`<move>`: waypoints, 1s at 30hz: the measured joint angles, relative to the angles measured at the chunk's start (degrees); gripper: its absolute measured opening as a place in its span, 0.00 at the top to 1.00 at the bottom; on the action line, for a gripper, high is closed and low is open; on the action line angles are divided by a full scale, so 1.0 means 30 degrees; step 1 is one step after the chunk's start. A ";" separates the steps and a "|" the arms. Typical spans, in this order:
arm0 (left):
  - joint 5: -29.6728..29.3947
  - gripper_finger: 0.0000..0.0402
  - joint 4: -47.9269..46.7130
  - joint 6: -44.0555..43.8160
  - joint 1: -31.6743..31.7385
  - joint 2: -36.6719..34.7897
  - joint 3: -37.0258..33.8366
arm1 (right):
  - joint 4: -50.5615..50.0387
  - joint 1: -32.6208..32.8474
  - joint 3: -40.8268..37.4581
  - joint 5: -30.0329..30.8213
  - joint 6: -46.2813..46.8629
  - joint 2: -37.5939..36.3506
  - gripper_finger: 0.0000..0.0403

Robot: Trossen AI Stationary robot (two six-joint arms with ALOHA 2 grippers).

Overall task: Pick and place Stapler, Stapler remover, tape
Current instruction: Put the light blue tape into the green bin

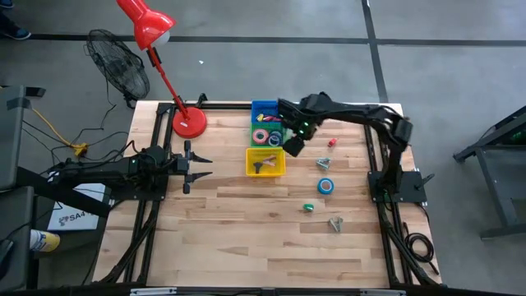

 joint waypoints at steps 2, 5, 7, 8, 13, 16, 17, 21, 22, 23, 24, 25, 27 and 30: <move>0.0006 0.57 0.0007 0.0000 0.0007 -0.0007 0.0000 | 0.0532 0.0163 -0.1812 0.0002 0.1623 -0.1217 0.53; 0.0003 0.57 0.0000 0.0000 0.0007 0.0000 0.0000 | 0.1045 0.0525 -0.4287 -0.0039 0.4069 -0.2953 0.53; 0.0004 0.57 0.0000 0.0000 0.0007 0.0000 0.0000 | 0.1298 0.0874 -0.5749 -0.0097 0.5767 -0.4094 0.53; 0.0004 0.57 0.0001 0.0000 0.0003 0.0000 0.0000 | 0.1456 0.1116 -0.6428 -0.0150 0.6594 -0.4635 0.53; 0.0003 0.57 0.0000 0.0000 0.0004 0.0000 0.0000 | 0.2405 0.2449 -0.9604 -0.0652 1.0794 -0.6856 0.53; 0.0002 0.57 0.0002 0.0000 0.0007 0.0000 0.0000 | 0.3103 0.3322 -1.1186 -0.1109 1.2911 -0.7622 0.53; 0.0000 0.57 0.0007 0.0000 0.0007 0.0000 0.0000 | 0.3386 0.3563 -1.1646 -0.1215 1.3471 -0.7792 0.53; 0.0007 0.57 0.0007 0.0000 0.0007 -0.0007 0.0000 | 0.4380 0.4338 -1.2971 -0.1769 1.5141 -0.8000 0.53; 0.0007 0.57 0.0007 0.0000 0.0007 -0.0007 0.0000 | 0.4491 0.4494 -1.3201 -0.1771 1.5463 -0.8000 0.53; 0.0001 0.57 0.0000 0.0000 0.0007 0.0000 0.0000 | 0.4584 0.4653 -1.3444 -0.1775 1.5708 -0.8000 0.53; 0.0003 0.57 0.0005 0.0000 0.0007 -0.0006 0.0000 | 0.4704 0.4782 -1.3708 -0.1811 1.5930 -0.8000 0.53; 0.0004 0.57 0.0007 0.0000 0.0004 -0.0007 0.0000 | 0.4882 0.4891 -1.3965 -0.1871 1.6109 -0.8000 0.53; 0.0000 0.57 0.0005 0.0000 0.0003 0.0000 0.0000 | 0.5227 0.5076 -1.4478 -0.1978 1.6454 -0.8000 0.53; 0.0000 0.57 0.0000 0.0000 0.0007 -0.0007 0.0000 | 0.5964 0.5222 -1.5275 -0.2076 1.6922 -0.7993 0.53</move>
